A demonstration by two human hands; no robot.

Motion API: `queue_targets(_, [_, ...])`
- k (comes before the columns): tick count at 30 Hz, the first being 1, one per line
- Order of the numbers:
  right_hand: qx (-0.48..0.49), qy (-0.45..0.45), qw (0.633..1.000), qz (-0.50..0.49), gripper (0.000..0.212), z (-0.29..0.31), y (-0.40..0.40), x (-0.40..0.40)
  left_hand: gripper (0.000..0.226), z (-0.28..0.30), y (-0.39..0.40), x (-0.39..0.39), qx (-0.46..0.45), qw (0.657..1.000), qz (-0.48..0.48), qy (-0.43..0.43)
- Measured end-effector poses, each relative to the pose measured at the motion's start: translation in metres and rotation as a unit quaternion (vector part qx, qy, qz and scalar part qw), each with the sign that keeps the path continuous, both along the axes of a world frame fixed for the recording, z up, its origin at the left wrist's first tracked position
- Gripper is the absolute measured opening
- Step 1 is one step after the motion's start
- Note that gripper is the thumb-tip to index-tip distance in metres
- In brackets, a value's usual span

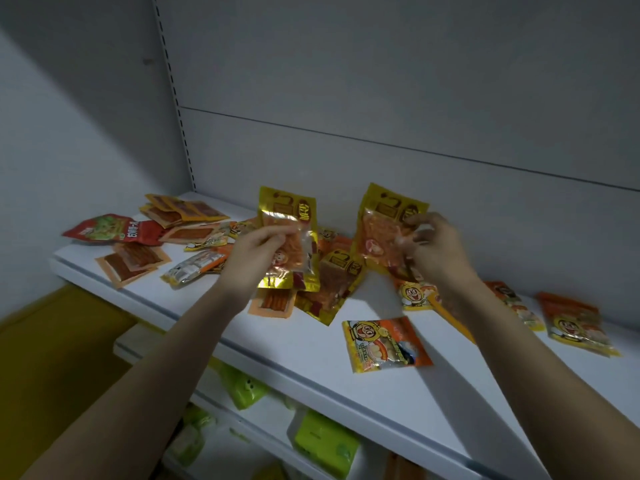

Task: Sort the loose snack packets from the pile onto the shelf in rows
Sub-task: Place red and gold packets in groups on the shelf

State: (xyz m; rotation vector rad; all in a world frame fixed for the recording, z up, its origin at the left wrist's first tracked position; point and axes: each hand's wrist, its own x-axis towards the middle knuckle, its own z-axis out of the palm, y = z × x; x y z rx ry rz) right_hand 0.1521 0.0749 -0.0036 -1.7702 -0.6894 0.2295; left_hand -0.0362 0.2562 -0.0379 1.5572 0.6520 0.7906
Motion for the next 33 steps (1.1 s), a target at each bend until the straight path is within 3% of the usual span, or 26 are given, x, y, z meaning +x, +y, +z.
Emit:
queue_targets(1, [0.003, -0.007, 1.0, 0.021, 0.023, 0.006, 0.005, -0.007, 0.022, 0.004, -0.004, 0.002, -0.015, 1.0, -0.02, 0.018])
queue_targets(3, [-0.016, -0.028, 0.998, 0.061, 0.023, 0.01, 0.018, -0.019, 0.046, 0.007, -0.014, 0.007, -0.055, 0.995, -0.068, 0.039])
queue_targets(5, [-0.042, -0.043, 0.993, 0.097, 0.024, 0.007, 0.03, -0.031, 0.055, 0.004, -0.018, 0.009, -0.105, 0.991, -0.085, 0.022])
queue_targets(9, [-0.049, -0.031, 0.99, 0.132, 0.022, -0.01, 0.048, -0.043, 0.018, -0.004, -0.013, -0.001, -0.113, 0.991, -0.078, -0.005])
queue_targets(11, [-0.074, -0.033, 0.991, 0.104, 0.022, -0.022, 0.054, -0.036, 0.012, -0.011, -0.003, -0.012, -0.107, 0.993, -0.045, -0.006])
queue_targets(15, [-0.263, -0.069, 0.961, 0.055, 0.053, -0.049, 0.059, -0.016, 0.01, -0.021, 0.016, -0.027, -0.122, 0.992, 0.014, -0.013])
queue_targets(18, [-0.328, -0.085, 0.939, 0.054, 0.069, -0.066, 0.061, -0.019, 0.009, -0.026, 0.024, -0.033, -0.123, 0.992, 0.028, -0.026])
queue_targets(23, [-0.317, -0.056, 0.946, 0.036, 0.088, -0.08, 0.08, -0.028, 0.012, -0.033, 0.028, -0.037, -0.127, 0.991, 0.015, -0.025])
queue_targets(27, [-0.261, -0.005, 0.965, 0.002, 0.066, -0.083, 0.083, -0.03, 0.011, -0.037, 0.03, -0.044, -0.131, 0.991, 0.012, -0.021])
queue_targets(33, [-0.166, 0.023, 0.985, -0.031, 0.05, -0.086, 0.077, -0.033, 0.018, -0.048, 0.033, -0.04, -0.149, 0.988, -0.017, -0.021])
